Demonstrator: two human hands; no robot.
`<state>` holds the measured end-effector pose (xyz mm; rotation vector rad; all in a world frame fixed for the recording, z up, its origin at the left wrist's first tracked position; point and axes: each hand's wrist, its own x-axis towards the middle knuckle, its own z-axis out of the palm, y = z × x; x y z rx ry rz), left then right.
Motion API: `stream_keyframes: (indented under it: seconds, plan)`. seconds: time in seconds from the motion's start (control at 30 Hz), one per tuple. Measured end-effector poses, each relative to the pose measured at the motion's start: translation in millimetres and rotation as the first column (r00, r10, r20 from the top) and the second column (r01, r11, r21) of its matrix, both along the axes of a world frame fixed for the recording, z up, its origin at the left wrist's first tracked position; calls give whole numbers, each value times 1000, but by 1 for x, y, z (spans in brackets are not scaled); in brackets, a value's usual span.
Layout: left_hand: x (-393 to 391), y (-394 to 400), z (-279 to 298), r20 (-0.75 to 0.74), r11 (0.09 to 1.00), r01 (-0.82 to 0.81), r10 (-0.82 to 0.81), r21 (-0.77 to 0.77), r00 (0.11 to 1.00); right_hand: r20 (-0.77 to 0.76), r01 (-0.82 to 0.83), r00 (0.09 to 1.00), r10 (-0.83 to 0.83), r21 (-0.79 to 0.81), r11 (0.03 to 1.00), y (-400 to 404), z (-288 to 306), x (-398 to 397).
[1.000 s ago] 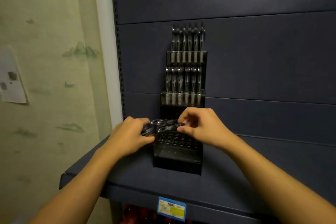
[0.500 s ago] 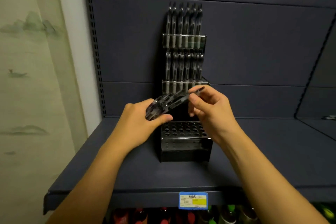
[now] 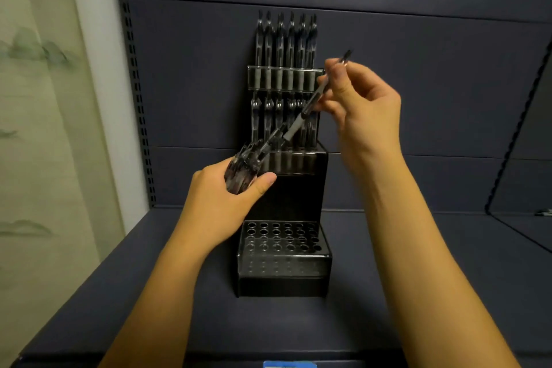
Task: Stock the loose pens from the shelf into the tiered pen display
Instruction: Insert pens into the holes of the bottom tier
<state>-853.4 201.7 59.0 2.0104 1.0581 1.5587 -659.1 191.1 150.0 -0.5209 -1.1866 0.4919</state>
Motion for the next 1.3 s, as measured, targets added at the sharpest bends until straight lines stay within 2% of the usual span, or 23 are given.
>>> stream_keyframes:
  seconds: [0.17,0.3,0.47,0.63,0.77,0.93,1.3]
  plan:
    - [1,12,13,-10,1000,-13,13,-11,1000,223,169,961,-165,3,986,21,18,14]
    - [-3,27,38,-98,999,21,-16,46,995,290,202,935,-203,31,979,34,24,18]
    - [-3,50,69,-158,989,108,-92,101,983,350,221,915,-203,-14,975,49,23,18]
    - [-2,68,93,-378,970,239,-207,39,903,438,226,883,-169,-81,971,56,19,18]
    - [-5,76,99,-447,962,274,-239,15,862,517,279,841,-160,-161,947,54,19,21]
    - [-21,72,109,-544,964,264,-206,29,814,696,459,684,-216,-181,870,46,24,19]
    - [-40,72,115,-723,962,218,-267,-163,637,757,580,596,-267,-175,796,40,24,12]
